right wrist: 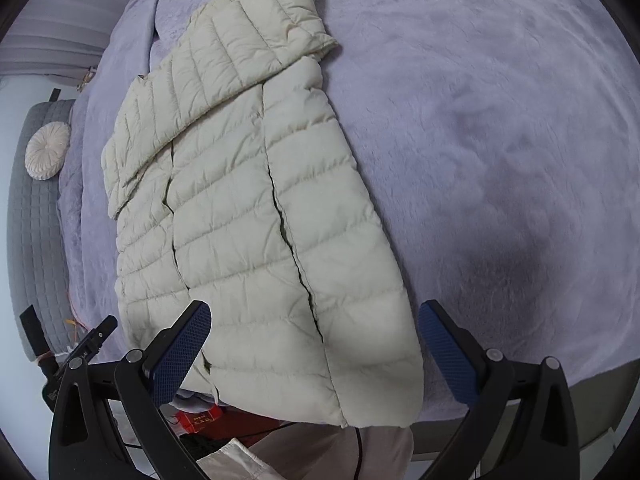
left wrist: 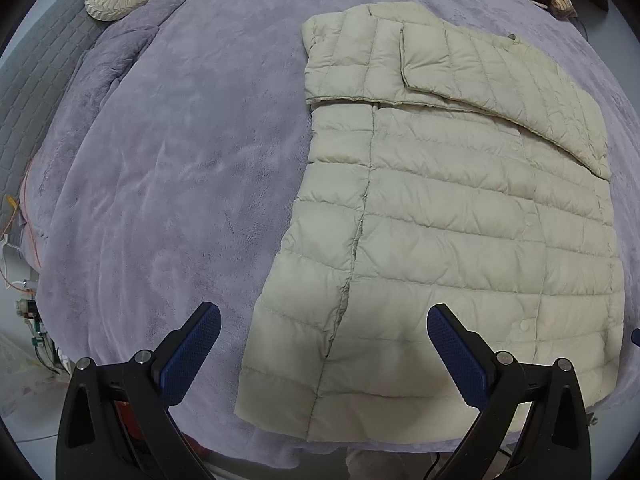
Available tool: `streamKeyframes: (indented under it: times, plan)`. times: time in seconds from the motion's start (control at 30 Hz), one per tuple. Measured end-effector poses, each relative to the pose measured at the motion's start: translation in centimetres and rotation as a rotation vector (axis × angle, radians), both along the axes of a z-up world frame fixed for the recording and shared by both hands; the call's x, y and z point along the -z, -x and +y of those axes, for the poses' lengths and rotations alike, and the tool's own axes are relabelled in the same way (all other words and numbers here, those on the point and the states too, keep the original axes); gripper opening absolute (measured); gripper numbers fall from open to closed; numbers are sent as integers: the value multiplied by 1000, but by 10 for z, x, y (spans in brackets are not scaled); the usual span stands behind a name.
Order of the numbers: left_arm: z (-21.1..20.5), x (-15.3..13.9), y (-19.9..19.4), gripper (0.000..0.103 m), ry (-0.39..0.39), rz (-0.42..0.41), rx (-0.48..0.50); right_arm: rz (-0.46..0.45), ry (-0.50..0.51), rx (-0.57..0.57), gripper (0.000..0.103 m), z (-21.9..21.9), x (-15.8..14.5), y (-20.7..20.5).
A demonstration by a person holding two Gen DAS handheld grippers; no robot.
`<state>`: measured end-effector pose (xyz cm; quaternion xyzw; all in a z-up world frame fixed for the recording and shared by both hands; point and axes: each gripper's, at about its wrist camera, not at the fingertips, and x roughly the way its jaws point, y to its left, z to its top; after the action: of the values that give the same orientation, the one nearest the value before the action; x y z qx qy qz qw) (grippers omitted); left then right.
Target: Fold large clothes
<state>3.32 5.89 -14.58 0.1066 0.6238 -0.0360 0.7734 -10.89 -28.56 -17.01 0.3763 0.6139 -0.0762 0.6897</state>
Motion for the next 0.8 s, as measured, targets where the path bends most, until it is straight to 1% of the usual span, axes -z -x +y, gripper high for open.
streamKeyframes:
  times: [0.07, 0.3, 0.43, 0.53, 0.6, 0.7, 0.8]
  plan:
    - [8, 5, 2, 103, 5, 9, 7, 17, 11, 25, 103, 5, 3, 11]
    - [37, 18, 9, 103, 15, 32, 24, 42, -13, 108, 103, 20, 15, 43]
    - [59, 28, 13, 103, 49, 56, 19, 43, -34, 146, 103, 26, 20, 57]
    - [76, 40, 16, 103, 112, 107, -6, 32, -82, 197, 103, 26, 26, 69]
    - [81, 49, 19, 103, 144, 138, -5, 20, -129, 235, 103, 25, 31, 77]
    - [80, 59, 25, 103, 183, 166, 9, -22, -196, 283, 103, 26, 36, 84]
    - [71, 60, 27, 103, 232, 173, 29, -67, -259, 320, 103, 32, 42, 83]
